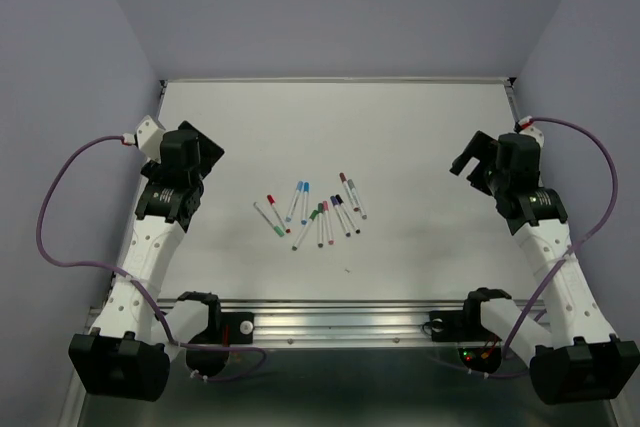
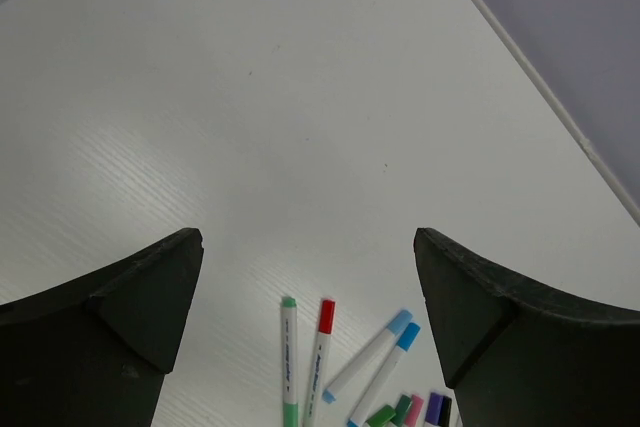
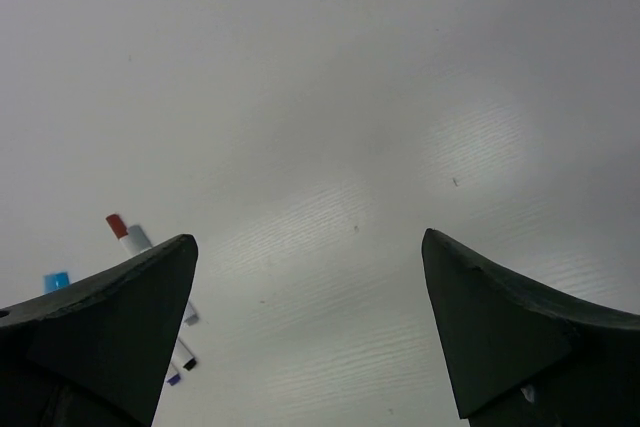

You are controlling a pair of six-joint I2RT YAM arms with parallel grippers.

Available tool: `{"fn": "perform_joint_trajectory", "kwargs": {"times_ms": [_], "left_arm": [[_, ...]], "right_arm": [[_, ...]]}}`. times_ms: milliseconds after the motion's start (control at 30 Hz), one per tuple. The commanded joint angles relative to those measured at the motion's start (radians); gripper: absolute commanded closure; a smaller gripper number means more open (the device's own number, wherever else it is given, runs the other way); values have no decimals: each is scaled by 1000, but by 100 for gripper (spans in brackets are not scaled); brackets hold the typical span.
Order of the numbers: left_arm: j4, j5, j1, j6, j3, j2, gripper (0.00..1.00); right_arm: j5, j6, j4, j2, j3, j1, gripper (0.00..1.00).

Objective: Open the pen caps

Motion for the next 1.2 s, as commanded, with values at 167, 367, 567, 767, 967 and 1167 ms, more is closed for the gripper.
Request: {"fn": "perform_joint_trajectory", "kwargs": {"times_ms": [167, 367, 567, 767, 967, 1167], "left_arm": [[67, 35, 3, 27, -12, 10, 1], [61, 40, 3, 34, -14, 36, 1], [64, 41, 3, 38, -25, 38, 1], [76, 58, 3, 46, -28, 36, 1], [81, 58, 2, 52, -34, 30, 1], [79, 60, 3, 55, -37, 25, 1]], "right_arm": [[-202, -101, 177, 157, 37, 190, 0], [-29, -170, 153, 419, 149, 446, 0], [57, -225, 142, 625, 241, 536, 0], [86, -231, 137, 768, 315, 570, 0], [69, -243, 134, 851, 359, 580, 0], [103, -237, 134, 900, 379, 580, 0]]}}
